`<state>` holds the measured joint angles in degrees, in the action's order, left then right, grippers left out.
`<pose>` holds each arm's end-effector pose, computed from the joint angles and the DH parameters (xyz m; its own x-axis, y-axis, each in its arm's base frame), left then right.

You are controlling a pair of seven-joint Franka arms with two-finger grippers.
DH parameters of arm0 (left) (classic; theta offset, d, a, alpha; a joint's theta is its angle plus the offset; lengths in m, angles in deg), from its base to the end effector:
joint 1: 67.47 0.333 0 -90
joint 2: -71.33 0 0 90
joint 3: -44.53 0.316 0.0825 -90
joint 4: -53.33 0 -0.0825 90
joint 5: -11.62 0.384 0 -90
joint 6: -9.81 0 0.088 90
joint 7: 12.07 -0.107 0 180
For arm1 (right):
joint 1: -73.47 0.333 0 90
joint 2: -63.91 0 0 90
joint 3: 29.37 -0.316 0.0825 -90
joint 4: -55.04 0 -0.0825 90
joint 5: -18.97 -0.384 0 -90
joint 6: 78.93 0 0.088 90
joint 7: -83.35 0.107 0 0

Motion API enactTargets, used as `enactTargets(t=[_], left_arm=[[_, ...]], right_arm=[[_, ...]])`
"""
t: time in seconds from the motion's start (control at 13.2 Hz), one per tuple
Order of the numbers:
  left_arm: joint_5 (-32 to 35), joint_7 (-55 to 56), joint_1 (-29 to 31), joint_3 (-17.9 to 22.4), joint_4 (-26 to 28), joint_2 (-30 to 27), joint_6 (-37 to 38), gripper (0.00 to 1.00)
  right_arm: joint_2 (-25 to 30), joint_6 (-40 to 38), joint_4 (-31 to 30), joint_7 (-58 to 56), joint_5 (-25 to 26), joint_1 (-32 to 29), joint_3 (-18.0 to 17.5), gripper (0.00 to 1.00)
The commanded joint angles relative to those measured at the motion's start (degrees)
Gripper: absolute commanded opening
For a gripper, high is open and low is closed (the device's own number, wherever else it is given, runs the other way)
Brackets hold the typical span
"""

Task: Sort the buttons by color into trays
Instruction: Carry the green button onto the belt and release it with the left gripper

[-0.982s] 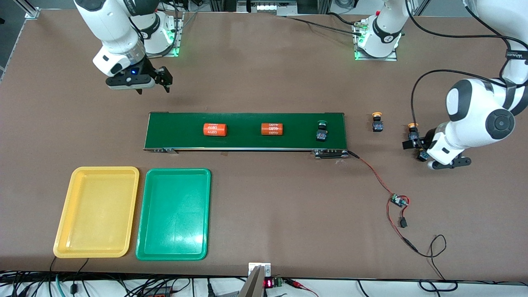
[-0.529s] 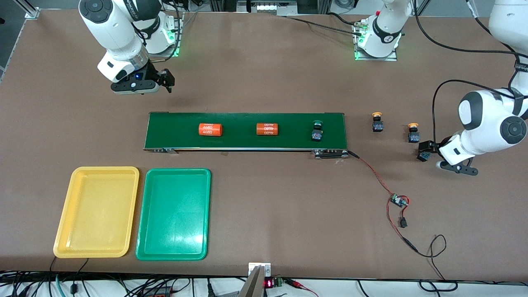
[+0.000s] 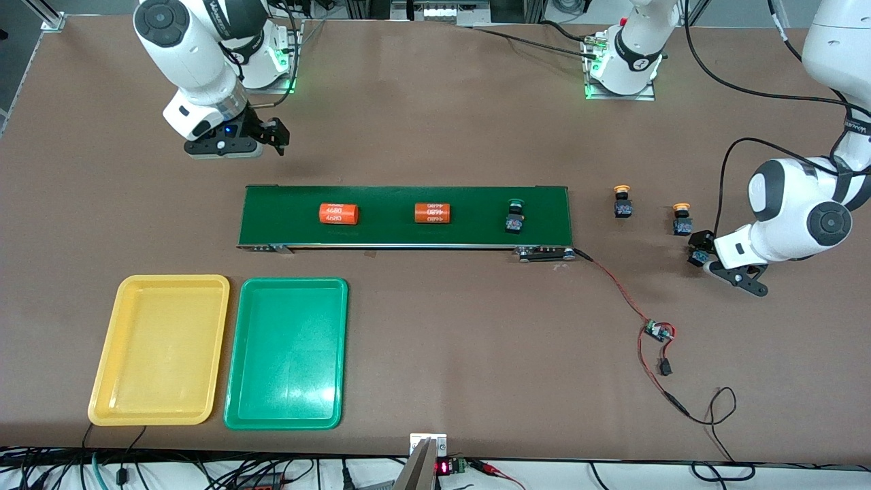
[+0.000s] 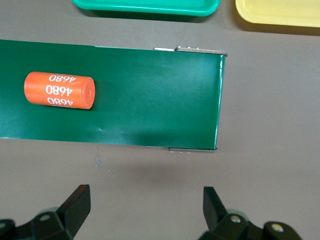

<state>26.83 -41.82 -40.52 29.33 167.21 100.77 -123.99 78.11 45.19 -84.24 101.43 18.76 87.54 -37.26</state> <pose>0.5807 0.1274 0.1988 0.8732 -0.4672 -0.1389 -0.4664 -0.8837 0.0400 0.4176 0.1689 0.3969 0.9981 0.0610 -0.0085 0.0612 -0.9975 0.0350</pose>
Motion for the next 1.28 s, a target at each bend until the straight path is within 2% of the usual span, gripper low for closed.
enactTargets(t=[0.0,0.08,0.23,0.3,0.53,0.68,0.83,1.06,1.21], left_arm=[[1.40,-1.10,0.38,-0.35,-1.29,1.85,0.29,1.00],[1.31,-1.10,0.91,-0.35,-1.29,2.55,0.29,1.00],[1.31,-1.10,1.35,-0.35,-1.29,3.17,0.29,1.00],[1.40,-1.19,1.35,-0.35,-1.37,3.17,0.29,0.92],[1.31,-1.10,1.35,-0.35,-1.20,3.35,0.29,0.54],[1.31,-1.01,1.44,-0.35,-1.29,3.00,0.47,0.28],[1.31,-0.32,1.35,-0.35,-1.20,2.13,1.17,0.05],[0.44,-0.22,0.74,-1.23,-0.59,-1.64,6.50,0.00],[-2.53,2.05,0.21,-4.12,-0.23,-4.81,10.38,0.00]], right_arm=[[-6.09,-6.31,8.39,1.25,0.39,0.69,0.33,1.00],[-7.50,-9.31,10.68,1.86,0.39,0.86,0.33,1.00],[-7.78,-6.03,10.36,2.22,0.39,0.95,0.33,1.00],[-7.78,-3.74,9.39,3.70,0.39,1.04,0.24,1.00],[-7.52,3.47,5.01,10.92,0.47,4.38,0.24,1.00],[-7.52,4.10,4.38,10.84,0.47,4.47,0.24,1.00],[-7.25,2.71,4.46,9.09,0.47,3.94,0.50,1.00],[-7.16,2.00,4.55,2.31,0.30,2.19,0.86,1.00],[-7.16,1.91,4.55,2.31,0.30,2.18,0.86,1.00]])
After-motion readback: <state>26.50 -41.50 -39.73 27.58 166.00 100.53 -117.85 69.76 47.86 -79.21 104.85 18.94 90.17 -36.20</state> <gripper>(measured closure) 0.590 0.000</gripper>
